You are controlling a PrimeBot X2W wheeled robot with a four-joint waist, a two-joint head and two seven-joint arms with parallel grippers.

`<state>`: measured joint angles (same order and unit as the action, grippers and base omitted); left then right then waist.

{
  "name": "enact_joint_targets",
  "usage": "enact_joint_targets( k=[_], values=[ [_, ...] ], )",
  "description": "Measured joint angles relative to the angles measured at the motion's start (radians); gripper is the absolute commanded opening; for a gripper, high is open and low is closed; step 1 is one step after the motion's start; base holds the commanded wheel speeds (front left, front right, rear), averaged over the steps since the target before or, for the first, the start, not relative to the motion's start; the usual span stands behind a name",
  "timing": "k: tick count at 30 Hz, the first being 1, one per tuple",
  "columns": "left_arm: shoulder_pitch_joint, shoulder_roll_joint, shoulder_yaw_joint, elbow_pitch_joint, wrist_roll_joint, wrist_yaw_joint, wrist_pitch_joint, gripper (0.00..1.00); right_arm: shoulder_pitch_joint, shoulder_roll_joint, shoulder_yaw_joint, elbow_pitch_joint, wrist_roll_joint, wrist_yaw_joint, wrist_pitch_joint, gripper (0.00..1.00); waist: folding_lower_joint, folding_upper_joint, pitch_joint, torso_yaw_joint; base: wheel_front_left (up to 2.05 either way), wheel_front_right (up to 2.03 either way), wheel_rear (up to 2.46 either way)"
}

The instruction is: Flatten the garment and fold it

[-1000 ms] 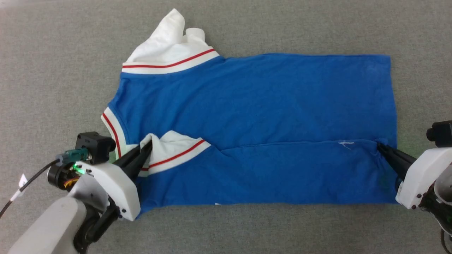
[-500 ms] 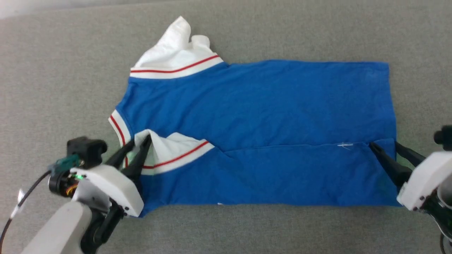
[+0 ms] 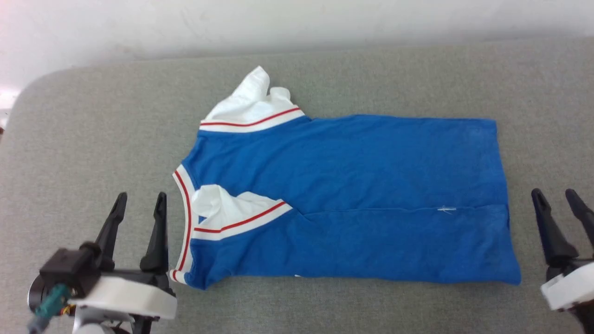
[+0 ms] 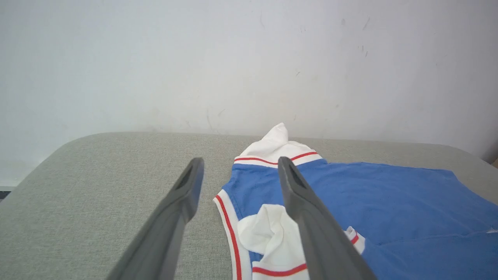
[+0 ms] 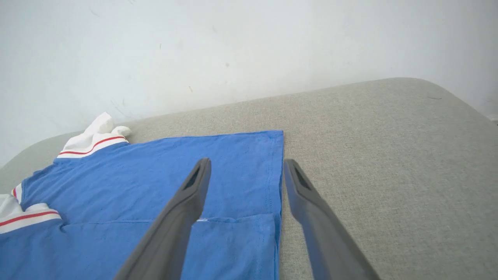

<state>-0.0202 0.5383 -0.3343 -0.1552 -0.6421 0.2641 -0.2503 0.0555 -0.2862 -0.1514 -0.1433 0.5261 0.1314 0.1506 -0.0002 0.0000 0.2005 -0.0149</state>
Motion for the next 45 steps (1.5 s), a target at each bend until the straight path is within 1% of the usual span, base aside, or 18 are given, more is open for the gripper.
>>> enact_joint_targets(
  k=[3, 4, 8, 10, 13, 16, 18, 20, 23, 24, 29, 32, 34, 40, 42, 45],
  values=[
    [0.051, -0.029, 0.03, -0.038, 0.087, 0.033, -0.006, 1.0, 0.033, 0.058, 0.001, -0.025, -0.054, 0.0, -0.079, 1.0, 0.0, 0.0, -0.027, 0.006, 0.0, 0.0, 0.0],
    [0.07, -0.041, 0.04, -0.052, 0.117, 0.038, -0.006, 1.0, 0.045, 0.077, 0.002, -0.029, -0.074, 0.0, -0.101, 1.0, 0.0, 0.0, -0.035, 0.007, 0.0, 0.0, 0.0],
    [0.16, -0.115, 0.079, -0.085, 0.179, 0.055, -0.007, 1.0, 0.087, 0.152, -0.007, -0.04, -0.123, 0.0, -0.17, 1.0, 0.0, 0.0, -0.068, 0.011, 0.0, 0.0, 0.0],
    [0.2, -0.145, 0.095, -0.088, 0.193, 0.056, -0.007, 1.0, 0.101, 0.172, -0.011, -0.046, -0.14, 0.0, -0.19, 1.0, -0.0001, 0.0, -0.082, 0.013, 0.0, 0.0, 0.0],
    [0.231, -0.16, 0.101, -0.083, 0.212, 0.053, -0.007, 1.0, 0.115, 0.186, -0.014, -0.051, -0.154, 0.0, -0.199, 1.0, 0.0, 0.0, -0.097, 0.014, 0.0, 0.0, 0.0],
    [0.237, -0.151, 0.099, -0.074, 0.222, 0.051, -0.002, 1.0, 0.116, 0.192, -0.015, -0.056, -0.162, 0.0, -0.204, 1.0, 0.0, 0.0, -0.101, 0.012, 0.0, 0.0, 0.0],
    [0.231, -0.131, 0.09, -0.067, 0.224, 0.034, 0.036, 1.0, 0.116, 0.193, -0.015, -0.059, -0.168, 0.0, -0.204, 1.0, 0.0002, 0.0, -0.097, 0.01, 0.0, 0.0, 0.0],
    [0.21, -0.103, 0.073, -0.057, 0.225, 0.016, 0.105, 1.0, 0.116, 0.195, -0.016, -0.059, -0.167, 0.0, -0.204, 1.0, 0.0002, 0.0, -0.091, 0.01, 0.0, 0.0, 0.0],
    [0.161, -0.039, 0.025, -0.033, 0.251, -0.026, 0.232, 1.0, 0.115, 0.198, -0.013, -0.058, -0.167, 0.0, -0.204, 1.0, 0.0002, 0.0, -0.08, 0.009, 0.0, 0.0, 0.0],
    [0.142, -0.026, 0.015, -0.028, 0.253, -0.038, 0.269, 1.0, 0.114, 0.198, -0.011, -0.058, -0.167, 0.0, -0.204, 1.0, 0.0002, 0.0, -0.075, 0.008, 0.0, 0.0, 0.0],
    [0.041, 0.016, -0.048, 0.012, 0.259, -0.098, 0.455, 1.0, 0.107, 0.2, -0.004, -0.055, -0.167, 0.0, -0.204, 1.0, 0.0003, 0.0, -0.046, 0.002, 0.0, 0.0, 0.0],
    [-0.002, 0.034, -0.069, 0.044, 0.263, -0.122, 0.538, 1.0, 0.099, 0.201, -0.001, -0.052, -0.167, 0.0, -0.204, 1.0, 0.0003, 0.0, -0.024, -0.003, 0.0, 0.0, 0.0],
    [-0.025, 0.036, -0.078, 0.062, 0.257, -0.131, 0.586, 1.0, 0.089, 0.201, 0.001, -0.05, -0.167, 0.0, -0.204, 1.0, 0.0003, 0.0, -0.009, -0.007, 0.0, 0.0, 0.0],
    [-0.044, 0.034, -0.076, 0.084, 0.201, -0.131, 0.678, 1.0, 0.086, 0.202, 0.004, -0.036, -0.167, 0.0, -0.205, 1.0, 0.0003, 0.0, 0.031, -0.021, 0.0, 0.0, 0.0],
    [-0.043, 0.034, -0.074, 0.095, 0.186, -0.128, 0.719, 1.0, 0.081, 0.203, 0.005, -0.033, -0.167, 0.0, -0.208, 1.0, 0.0004, 0.0, 0.042, -0.025, 0.0, 0.0, 0.0],
    [-0.043, 0.029, -0.06, 0.093, 0.154, -0.108, 0.758, 1.0, 0.073, 0.204, 0.007, -0.03, -0.167, 0.0, -0.213, 1.0, 0.0003, 0.0, 0.055, -0.03, 0.0, 0.0, 0.0]
  ],
)
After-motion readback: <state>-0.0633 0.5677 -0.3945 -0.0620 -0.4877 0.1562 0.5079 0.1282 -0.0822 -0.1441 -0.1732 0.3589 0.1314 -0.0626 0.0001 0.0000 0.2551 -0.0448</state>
